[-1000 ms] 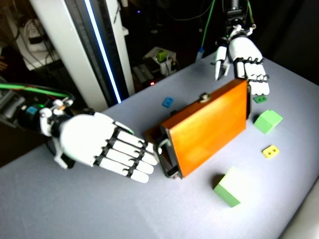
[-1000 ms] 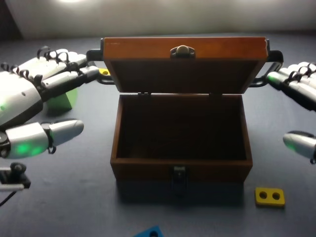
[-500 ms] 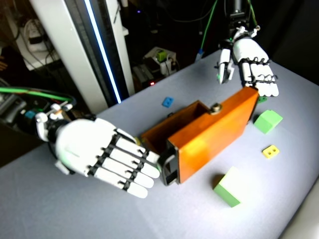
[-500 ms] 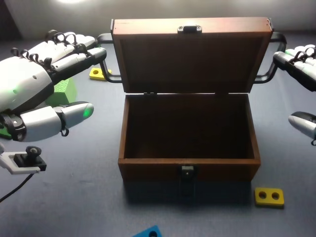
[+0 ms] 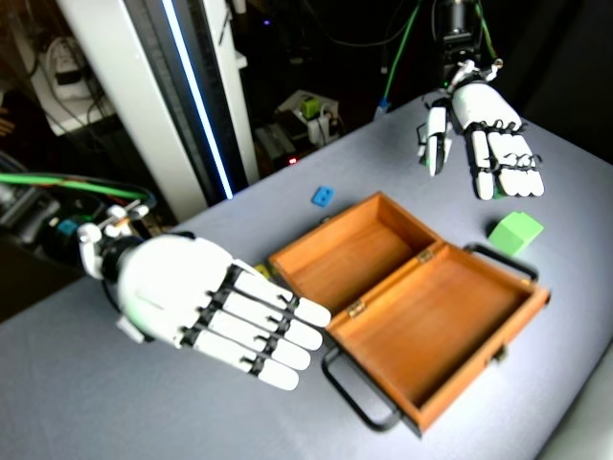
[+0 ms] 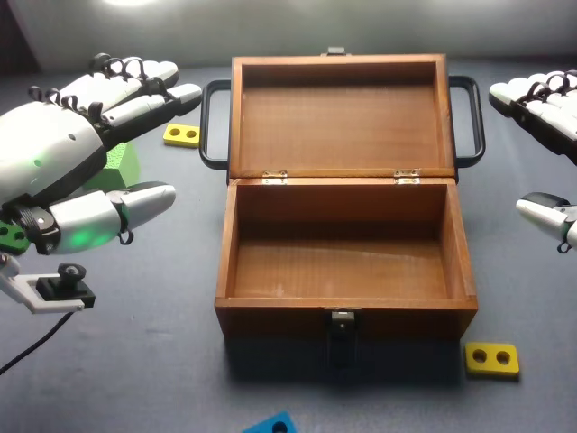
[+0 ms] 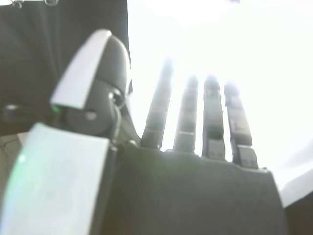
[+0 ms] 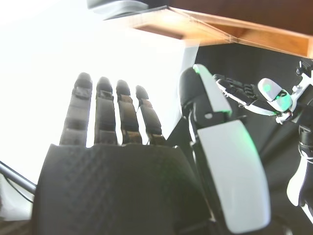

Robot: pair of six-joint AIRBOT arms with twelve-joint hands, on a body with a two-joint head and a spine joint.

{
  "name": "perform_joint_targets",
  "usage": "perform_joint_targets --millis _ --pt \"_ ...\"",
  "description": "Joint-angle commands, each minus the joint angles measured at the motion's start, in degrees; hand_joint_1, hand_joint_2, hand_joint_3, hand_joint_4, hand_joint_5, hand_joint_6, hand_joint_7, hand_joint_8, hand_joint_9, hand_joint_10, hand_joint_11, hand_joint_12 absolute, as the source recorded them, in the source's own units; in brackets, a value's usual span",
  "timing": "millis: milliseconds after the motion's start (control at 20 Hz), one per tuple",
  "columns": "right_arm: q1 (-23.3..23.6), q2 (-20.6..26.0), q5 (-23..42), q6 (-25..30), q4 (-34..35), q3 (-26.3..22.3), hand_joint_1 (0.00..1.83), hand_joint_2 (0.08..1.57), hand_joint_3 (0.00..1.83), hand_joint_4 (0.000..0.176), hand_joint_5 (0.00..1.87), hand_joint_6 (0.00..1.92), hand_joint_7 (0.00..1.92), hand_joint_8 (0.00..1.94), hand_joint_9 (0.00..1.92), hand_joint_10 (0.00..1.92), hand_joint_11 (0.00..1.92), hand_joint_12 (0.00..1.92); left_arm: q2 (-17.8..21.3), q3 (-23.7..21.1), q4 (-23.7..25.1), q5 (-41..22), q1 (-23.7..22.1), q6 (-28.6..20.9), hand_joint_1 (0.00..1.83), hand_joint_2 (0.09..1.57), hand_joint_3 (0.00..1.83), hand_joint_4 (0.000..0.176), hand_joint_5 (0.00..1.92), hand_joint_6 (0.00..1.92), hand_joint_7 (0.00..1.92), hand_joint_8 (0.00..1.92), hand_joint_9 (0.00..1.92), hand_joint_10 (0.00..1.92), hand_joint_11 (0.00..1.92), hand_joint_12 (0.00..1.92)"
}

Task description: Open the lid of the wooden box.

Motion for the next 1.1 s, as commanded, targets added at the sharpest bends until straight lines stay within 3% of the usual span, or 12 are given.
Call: perform_joint_targets --millis 0,250,300,400,500,550,650,700,750,800,900,1050 --pt "0.55 0.60 7.89 0.19 -0.80 -0.35 0.70 1.38 0.00 0.000 0.00 0.00 0.00 0.00 0.00 0.00 0.00 0.00 0.27 -0.17 -1.08 -8.41 -0.42 -0.43 0.37 1.41 0.00 0.036 0.15 0.01 0.00 0.00 0.00 0.00 0.00 0.00" --pt "0.02 2.95 11.60 0.18 -1.96 -2.59 0.58 1.41 0.01 0.000 0.00 0.00 0.00 0.00 0.00 0.00 0.00 0.00 1.67 -1.78 -2.36 -12.90 1.87 -0.40 0.36 1.40 0.00 0.049 0.16 0.01 0.00 0.00 0.00 0.00 0.05 0.03" --pt "-0.49 3.74 12.90 0.18 -2.25 -3.30 0.55 1.43 0.01 0.000 0.00 0.00 0.00 0.00 0.00 0.00 0.00 0.00 2.01 -2.15 -2.58 -14.00 2.42 -0.31 0.37 1.41 0.00 0.005 0.14 0.00 0.00 0.00 0.00 0.00 0.02 0.02" --pt "-1.65 5.01 15.22 0.18 -2.47 -4.43 0.44 1.44 0.01 0.000 0.00 0.00 0.00 0.00 0.00 0.00 0.02 0.02 2.55 -2.88 -2.76 -15.45 3.11 0.13 0.32 1.41 0.00 0.000 0.06 0.00 0.00 0.00 0.00 0.00 0.00 0.00" --pt "-3.13 6.35 17.44 0.18 -2.47 -5.54 0.47 1.46 0.00 0.000 0.00 0.00 0.00 0.00 0.00 0.00 0.00 0.22 2.94 -3.52 -3.28 -16.84 3.88 0.75 0.34 1.40 0.00 0.000 0.00 0.00 0.00 0.00 0.00 0.00 0.00 0.00" --pt "-3.73 6.93 18.39 0.18 -2.47 -6.05 0.22 1.44 0.00 0.000 0.00 0.00 0.00 0.00 0.00 0.00 0.00 0.56 3.01 -3.69 -3.56 -17.46 4.18 0.86 0.23 1.42 0.01 0.000 0.00 0.00 0.00 0.00 0.00 0.00 0.04 0.03" --pt "-5.44 7.96 21.01 0.18 -2.46 -7.01 0.13 1.41 0.00 0.002 0.00 0.00 0.00 0.00 0.00 0.00 0.00 0.59 3.14 -4.04 -4.22 -19.00 4.88 0.98 0.19 1.42 0.00 0.000 0.00 0.00 0.00 0.00 0.00 0.00 0.01 0.00" --pt "-6.93 8.77 23.63 0.18 -2.25 -7.77 0.10 1.38 0.00 0.006 0.00 0.00 0.00 0.00 0.00 0.00 0.00 0.48 3.25 -4.30 -4.71 -20.21 5.41 1.05 0.16 1.41 0.00 0.000 0.00 0.00 0.00 0.00 0.00 0.00 0.00 0.00" --pt "-7.35 9.12 24.46 0.18 -2.22 -8.01 0.14 1.41 0.00 0.000 0.00 0.00 0.00 0.00 0.00 0.00 0.00 0.10 3.33 -4.46 -4.95 -20.87 5.72 1.05 0.11 1.41 0.00 0.001 0.00 0.00 0.00 0.00 0.00 0.00 0.00 0.00" --pt "-7.72 9.51 25.69 0.18 -2.19 -8.37 0.11 1.41 0.00 0.023 0.00 0.00 0.00 0.00 0.00 0.00 0.00 0.00 3.49 -4.71 -5.24 -21.73 6.15 1.13 0.13 1.40 0.00 0.092 0.00 0.00 0.00 0.00 0.00 0.00 0.00 0.00" --pt "-8.07 10.35 27.46 0.18 -2.13 -8.84 0.06 1.39 0.00 0.030 0.00 0.00 0.00 0.00 0.00 0.00 0.00 0.00 3.92 -5.31 -6.31 -24.26 7.35 1.45 0.07 1.38 0.00 0.113 0.00 0.00 0.00 0.00 0.00 0.00 0.00 0.00" --pt "-8.39 11.31 29.23 0.18 -2.19 -9.29 0.16 1.40 0.00 0.000 0.00 0.00 0.00 0.00 0.00 0.00 0.00 0.00 4.42 -5.72 -7.30 -27.13 8.28 1.47 0.06 1.41 0.01 0.091 0.00 0.00 0.00 0.00 0.00 0.00 0.00 0.00"
